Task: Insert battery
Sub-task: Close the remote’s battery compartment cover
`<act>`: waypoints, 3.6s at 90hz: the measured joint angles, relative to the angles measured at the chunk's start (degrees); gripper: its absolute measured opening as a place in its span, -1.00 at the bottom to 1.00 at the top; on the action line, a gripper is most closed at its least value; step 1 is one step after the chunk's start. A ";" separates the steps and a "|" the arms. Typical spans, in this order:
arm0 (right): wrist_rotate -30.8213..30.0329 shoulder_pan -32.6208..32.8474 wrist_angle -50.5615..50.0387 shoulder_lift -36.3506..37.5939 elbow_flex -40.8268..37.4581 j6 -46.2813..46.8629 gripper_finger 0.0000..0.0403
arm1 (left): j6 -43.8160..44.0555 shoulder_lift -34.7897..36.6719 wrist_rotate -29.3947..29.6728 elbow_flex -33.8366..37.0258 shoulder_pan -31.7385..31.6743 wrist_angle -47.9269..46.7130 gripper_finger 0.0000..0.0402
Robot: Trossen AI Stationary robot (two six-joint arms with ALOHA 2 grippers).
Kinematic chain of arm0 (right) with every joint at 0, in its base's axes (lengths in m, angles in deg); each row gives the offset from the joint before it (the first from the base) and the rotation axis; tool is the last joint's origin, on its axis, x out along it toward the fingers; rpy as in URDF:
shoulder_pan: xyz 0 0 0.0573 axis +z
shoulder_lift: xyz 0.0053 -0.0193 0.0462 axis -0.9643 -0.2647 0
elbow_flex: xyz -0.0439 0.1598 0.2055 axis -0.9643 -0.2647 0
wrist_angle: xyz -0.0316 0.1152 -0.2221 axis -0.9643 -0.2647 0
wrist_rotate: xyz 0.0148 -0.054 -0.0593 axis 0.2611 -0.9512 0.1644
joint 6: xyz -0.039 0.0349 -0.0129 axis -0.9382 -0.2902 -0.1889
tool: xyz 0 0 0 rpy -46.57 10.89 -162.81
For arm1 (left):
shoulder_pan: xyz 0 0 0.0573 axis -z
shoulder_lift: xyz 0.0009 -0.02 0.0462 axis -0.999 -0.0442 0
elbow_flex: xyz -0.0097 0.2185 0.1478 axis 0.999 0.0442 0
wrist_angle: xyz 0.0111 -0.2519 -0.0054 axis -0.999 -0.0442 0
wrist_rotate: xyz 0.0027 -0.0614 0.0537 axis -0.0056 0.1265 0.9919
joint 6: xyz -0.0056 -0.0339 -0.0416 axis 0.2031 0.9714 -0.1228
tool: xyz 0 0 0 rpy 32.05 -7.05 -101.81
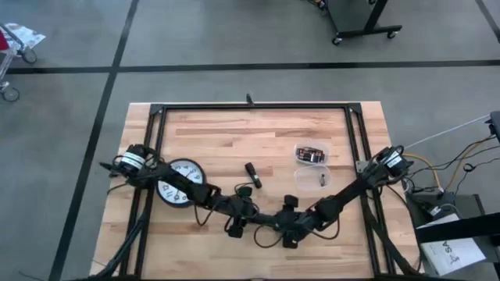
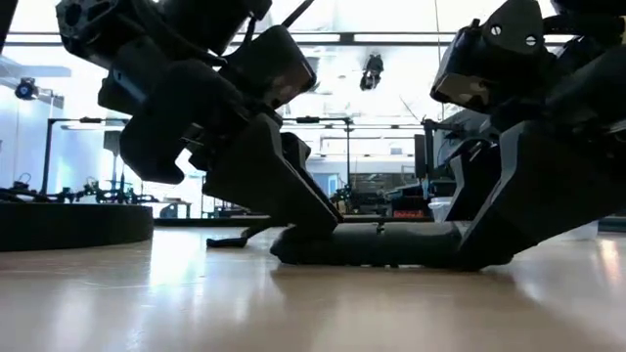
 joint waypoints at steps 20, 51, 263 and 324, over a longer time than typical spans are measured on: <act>-0.86 0.00 0.22 -0.04 0.00 2.20 0.12 | -3.58 0.00 1.42 -0.02 0.02 0.13 -0.38; -1.10 -0.09 0.20 0.13 0.00 5.81 0.06 | -4.48 -3.53 1.81 -0.17 0.02 5.22 -0.44; -1.61 -1.09 -1.79 -0.02 2.56 3.89 -1.00 | -1.12 4.05 2.64 0.02 0.02 -11.05 -0.49; -1.44 -1.03 -1.84 -0.02 2.45 3.93 -1.00 | -2.17 -1.13 2.47 -0.17 0.09 -3.41 -0.71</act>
